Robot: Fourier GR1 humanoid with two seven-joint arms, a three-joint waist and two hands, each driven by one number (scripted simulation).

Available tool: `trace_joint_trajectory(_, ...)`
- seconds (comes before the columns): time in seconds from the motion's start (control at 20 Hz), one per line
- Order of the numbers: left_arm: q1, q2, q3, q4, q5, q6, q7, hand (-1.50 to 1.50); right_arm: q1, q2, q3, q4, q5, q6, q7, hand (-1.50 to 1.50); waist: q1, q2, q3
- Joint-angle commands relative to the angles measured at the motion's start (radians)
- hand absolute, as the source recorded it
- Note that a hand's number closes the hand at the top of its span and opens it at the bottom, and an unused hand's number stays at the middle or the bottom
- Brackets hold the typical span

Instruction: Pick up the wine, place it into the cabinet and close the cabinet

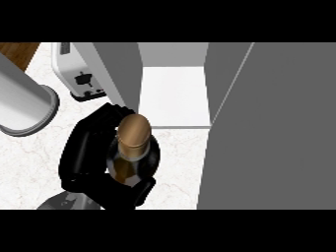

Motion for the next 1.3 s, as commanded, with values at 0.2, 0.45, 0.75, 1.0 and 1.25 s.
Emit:
trace_joint_trajectory(0.2, -0.227, -0.003, -0.106, 0.099, 0.006, 0.273, 0.051, 1.50, 0.086, 0.011, -0.012, -0.064, -0.077, 0.043, -0.037, -1.50, -0.004, 0.001, 0.000)
trace_joint_trajectory(0.45, -0.267, -0.003, -0.204, 0.195, -0.025, 0.376, -0.015, 1.50, 0.031, -0.012, -0.054, -0.111, -0.097, 0.026, 0.039, -1.50, -0.005, 0.001, 0.000)
trace_joint_trajectory(0.75, -0.400, -0.003, -0.121, 0.250, -0.025, 0.386, 0.052, 1.50, 0.025, -0.021, -0.062, -0.104, -0.110, 0.040, 0.050, -1.50, -0.002, 0.001, 0.000)
trace_joint_trajectory(1.0, -0.333, -0.003, -0.140, 0.314, -0.024, 0.360, -0.052, 1.50, 0.114, 0.003, -0.008, -0.185, -0.073, 0.039, 0.037, -1.50, -0.005, 0.000, 0.000)
trace_joint_trajectory(1.25, -0.381, -0.003, -0.148, 0.397, 0.072, 0.432, -0.116, 1.50, 0.068, -0.008, -0.020, -0.145, -0.065, 0.039, 0.047, -1.50, -0.006, 0.002, -0.001)
